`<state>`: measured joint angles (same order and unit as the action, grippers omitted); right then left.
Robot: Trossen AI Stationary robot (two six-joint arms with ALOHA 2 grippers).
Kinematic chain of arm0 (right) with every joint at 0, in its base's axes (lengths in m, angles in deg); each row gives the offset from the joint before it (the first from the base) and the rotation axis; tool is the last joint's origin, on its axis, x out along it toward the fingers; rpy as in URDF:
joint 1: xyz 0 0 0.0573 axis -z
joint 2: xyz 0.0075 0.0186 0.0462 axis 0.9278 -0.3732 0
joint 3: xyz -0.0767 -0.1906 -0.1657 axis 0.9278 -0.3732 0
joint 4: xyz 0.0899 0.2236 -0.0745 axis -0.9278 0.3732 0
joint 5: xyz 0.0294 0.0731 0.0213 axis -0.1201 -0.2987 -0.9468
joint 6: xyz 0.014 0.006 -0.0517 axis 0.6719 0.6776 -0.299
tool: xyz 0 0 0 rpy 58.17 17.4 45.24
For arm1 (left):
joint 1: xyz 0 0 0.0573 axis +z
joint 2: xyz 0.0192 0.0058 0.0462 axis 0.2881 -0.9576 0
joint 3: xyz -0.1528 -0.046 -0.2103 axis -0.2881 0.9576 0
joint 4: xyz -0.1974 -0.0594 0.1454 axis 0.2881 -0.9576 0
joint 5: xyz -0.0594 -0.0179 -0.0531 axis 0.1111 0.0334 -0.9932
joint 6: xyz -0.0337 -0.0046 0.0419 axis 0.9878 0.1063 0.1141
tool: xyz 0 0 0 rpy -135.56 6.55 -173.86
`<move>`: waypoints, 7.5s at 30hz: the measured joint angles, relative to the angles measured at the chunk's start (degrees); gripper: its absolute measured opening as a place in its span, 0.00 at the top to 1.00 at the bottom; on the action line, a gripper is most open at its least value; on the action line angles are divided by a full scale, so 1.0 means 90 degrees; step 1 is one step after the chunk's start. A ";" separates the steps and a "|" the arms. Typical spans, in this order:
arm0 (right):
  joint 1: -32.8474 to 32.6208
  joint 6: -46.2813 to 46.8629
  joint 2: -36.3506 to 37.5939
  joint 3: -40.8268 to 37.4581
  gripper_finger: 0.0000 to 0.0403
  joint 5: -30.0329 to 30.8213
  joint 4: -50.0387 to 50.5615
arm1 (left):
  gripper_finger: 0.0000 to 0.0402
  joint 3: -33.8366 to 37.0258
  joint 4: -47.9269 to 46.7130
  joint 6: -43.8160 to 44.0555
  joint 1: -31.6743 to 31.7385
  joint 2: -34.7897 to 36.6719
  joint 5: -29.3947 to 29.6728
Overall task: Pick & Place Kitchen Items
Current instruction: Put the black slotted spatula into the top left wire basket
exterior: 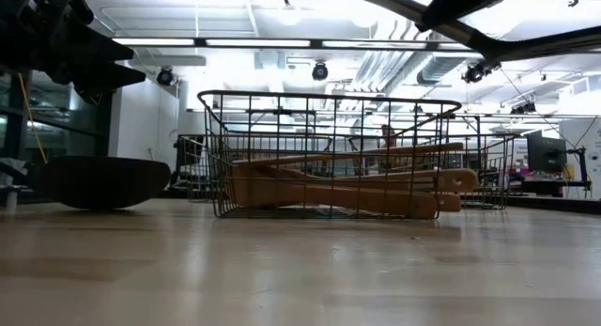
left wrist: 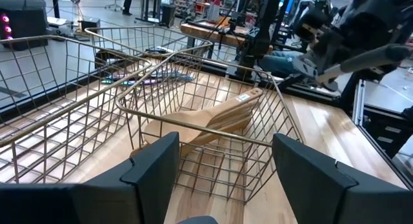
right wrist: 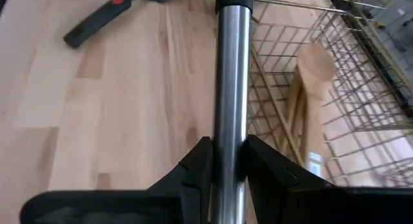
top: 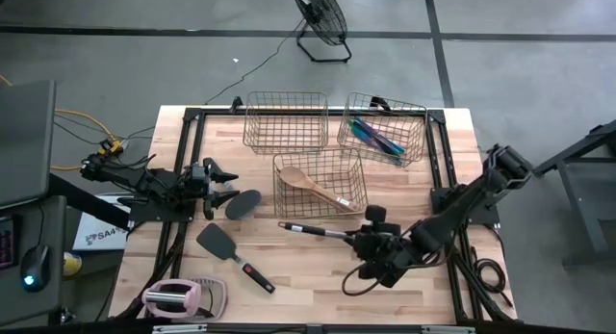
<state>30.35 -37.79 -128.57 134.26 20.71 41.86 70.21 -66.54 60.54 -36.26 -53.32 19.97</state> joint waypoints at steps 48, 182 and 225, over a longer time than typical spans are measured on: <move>0.2129 -0.2937 0.3161 -0.3531 0.84 -0.1098 -0.5438 | 0.39 -0.0002 0.4431 -0.0447 0.0001 -0.2382 0.0080; 0.3747 -0.2876 0.0800 -0.3456 0.84 -0.3789 -0.9525 | 0.81 -0.4711 0.5997 -0.1306 0.2211 -0.8262 -0.3313; 0.3304 -0.2203 0.3842 -0.3453 0.52 -0.2332 -0.5598 | 0.81 -0.4704 0.5649 -0.2188 0.2211 -0.7832 -0.0690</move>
<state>60.09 -57.62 -93.99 103.18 -0.27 -8.52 27.87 -15.70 40.84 -16.36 -123.81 13.76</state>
